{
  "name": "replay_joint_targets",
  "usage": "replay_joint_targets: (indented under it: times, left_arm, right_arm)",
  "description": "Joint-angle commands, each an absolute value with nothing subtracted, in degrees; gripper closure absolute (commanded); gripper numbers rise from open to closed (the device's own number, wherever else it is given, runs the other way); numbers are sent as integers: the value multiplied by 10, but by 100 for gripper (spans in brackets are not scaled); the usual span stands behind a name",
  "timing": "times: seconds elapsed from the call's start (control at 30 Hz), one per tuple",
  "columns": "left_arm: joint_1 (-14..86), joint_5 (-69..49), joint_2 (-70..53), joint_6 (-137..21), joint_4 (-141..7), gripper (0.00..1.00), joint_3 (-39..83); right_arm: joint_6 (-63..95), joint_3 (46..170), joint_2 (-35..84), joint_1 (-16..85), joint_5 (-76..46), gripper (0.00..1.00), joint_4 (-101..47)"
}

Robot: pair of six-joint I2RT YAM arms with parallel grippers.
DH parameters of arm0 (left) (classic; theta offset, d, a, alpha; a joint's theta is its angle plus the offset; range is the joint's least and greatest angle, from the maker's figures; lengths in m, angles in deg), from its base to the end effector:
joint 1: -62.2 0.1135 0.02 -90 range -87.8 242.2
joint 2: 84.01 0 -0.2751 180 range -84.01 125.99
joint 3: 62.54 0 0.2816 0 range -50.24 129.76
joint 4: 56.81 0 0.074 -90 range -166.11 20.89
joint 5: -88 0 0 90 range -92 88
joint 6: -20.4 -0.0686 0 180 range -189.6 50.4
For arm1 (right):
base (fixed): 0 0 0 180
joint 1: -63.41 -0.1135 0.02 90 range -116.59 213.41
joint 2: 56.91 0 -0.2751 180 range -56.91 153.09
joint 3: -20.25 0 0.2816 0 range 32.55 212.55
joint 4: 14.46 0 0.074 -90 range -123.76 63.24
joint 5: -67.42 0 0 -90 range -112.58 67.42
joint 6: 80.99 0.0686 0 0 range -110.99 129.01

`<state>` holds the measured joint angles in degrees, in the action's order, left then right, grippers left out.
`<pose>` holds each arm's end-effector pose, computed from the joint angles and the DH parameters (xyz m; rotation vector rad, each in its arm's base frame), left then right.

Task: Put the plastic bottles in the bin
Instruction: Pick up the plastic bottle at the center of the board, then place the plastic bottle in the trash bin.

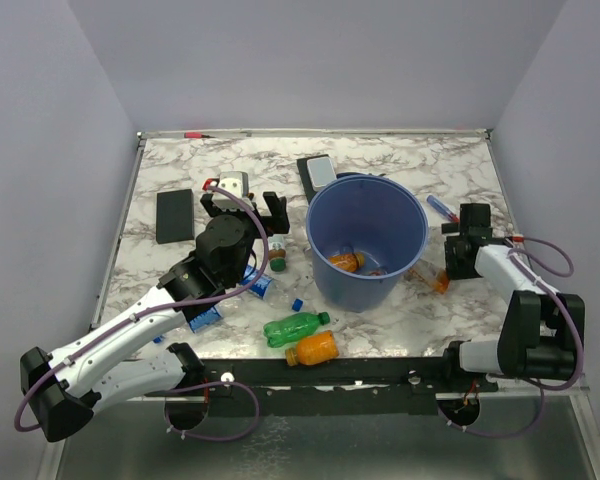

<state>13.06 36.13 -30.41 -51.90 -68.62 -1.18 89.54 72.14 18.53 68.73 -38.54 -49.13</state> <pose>0.2044 -0.1715 0.3639 -0.0608 1.6367 -0.3503 0.2797 -0.0450 0.1483 1.7991 1.7859 0.1587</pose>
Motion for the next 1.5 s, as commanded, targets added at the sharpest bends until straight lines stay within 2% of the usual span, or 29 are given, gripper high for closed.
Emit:
replay_joint_targets:
  times: [0.0,0.2,0.37,0.57,0.7,0.8,0.93,1.07,1.17,1.33,1.4,1.47]
  left_arm:
    - [128,374,-309,-528,-690,1,4]
    - [126,374,-308,-529,-690,1,5]
    - [124,376,-309,-527,-690,1,4]
    - [124,381,-315,-524,-690,1,5]
    - [123,409,-317,-528,-690,1,8]
    - [123,429,-325,-524,-688,1,18]
    - [123,415,-344,-533,-663,1,45]
    - [125,319,-367,-523,-588,1,56]
    - [124,192,-365,-476,-497,1,54]
    - [124,-33,-287,-344,-329,1,75]
    - [123,-79,-247,-301,-265,1,87]
    - [123,-91,-213,-274,-261,1,113]
  right_arm:
    - [889,730,222,692,-422,5,-476]
    - [856,716,235,695,-406,26,-444]
    - [801,753,168,694,-428,42,-458]
    - [697,876,75,695,-470,49,-495]
    - [623,988,35,694,-455,53,-507]
    - [563,1064,18,694,-387,55,-505]
    - [503,1136,7,693,-225,57,-472]
    - [524,1099,-41,694,-42,57,-314]
    - [609,1054,-60,692,48,57,-162]
    - [777,963,-69,686,72,57,63]
    - [800,972,-55,681,86,57,91]
    - [803,988,-43,670,102,58,110]
